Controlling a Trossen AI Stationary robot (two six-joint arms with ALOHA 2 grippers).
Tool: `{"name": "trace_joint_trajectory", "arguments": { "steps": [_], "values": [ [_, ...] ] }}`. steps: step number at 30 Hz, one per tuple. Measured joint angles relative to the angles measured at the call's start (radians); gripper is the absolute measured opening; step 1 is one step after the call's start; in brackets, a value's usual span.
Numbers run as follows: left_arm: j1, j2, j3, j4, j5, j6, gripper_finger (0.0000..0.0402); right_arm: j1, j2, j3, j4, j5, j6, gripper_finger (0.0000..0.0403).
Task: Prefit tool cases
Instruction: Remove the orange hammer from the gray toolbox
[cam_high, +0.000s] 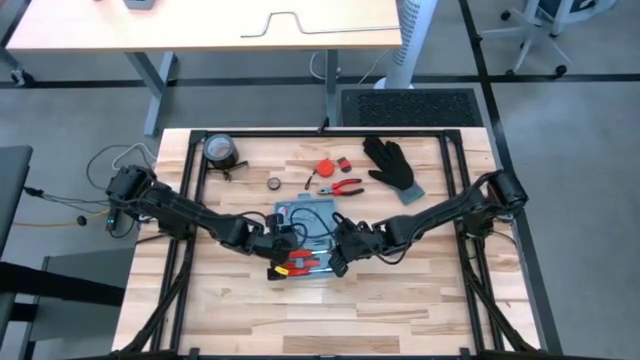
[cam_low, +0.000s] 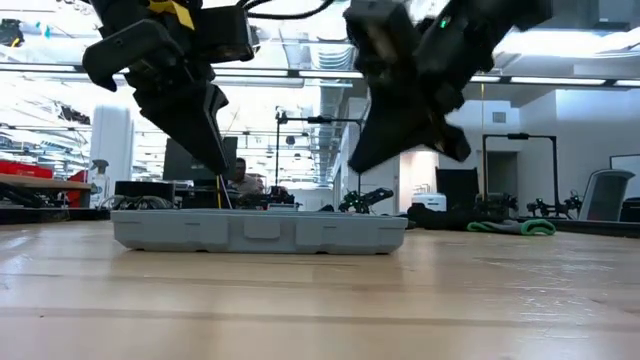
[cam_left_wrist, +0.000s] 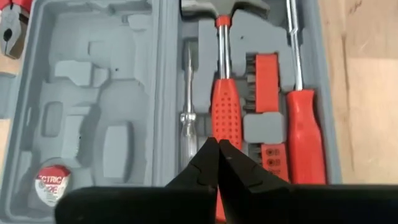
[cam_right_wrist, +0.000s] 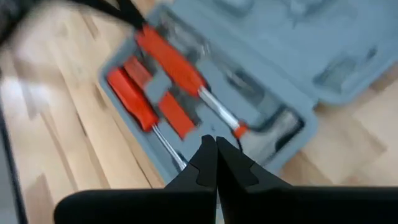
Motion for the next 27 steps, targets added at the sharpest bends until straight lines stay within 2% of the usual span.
{"name": "trace_joint_trajectory", "arguments": {
  "steps": [13,20,23,27],
  "values": [
    [0.002,-0.002,-0.003,-0.015,-0.001,0.023,0.0001,-0.016,0.182,0.007,0.08,-0.097,0.117,0.0001],
    [0.002,-0.003,-0.003,-0.004,0.06,0.099,0.0003,-0.01,0.184,0.005,0.106,-0.101,0.124,0.0001],
    [0.01,-0.003,-0.003,-0.003,0.11,0.131,0.0024,-0.01,0.185,0.005,0.104,-0.101,0.124,0.0001],
    [0.037,-0.003,-0.003,-0.004,0.196,0.156,0.0079,-0.01,0.186,0.004,0.106,-0.101,0.124,0.0001]
  ]
}}
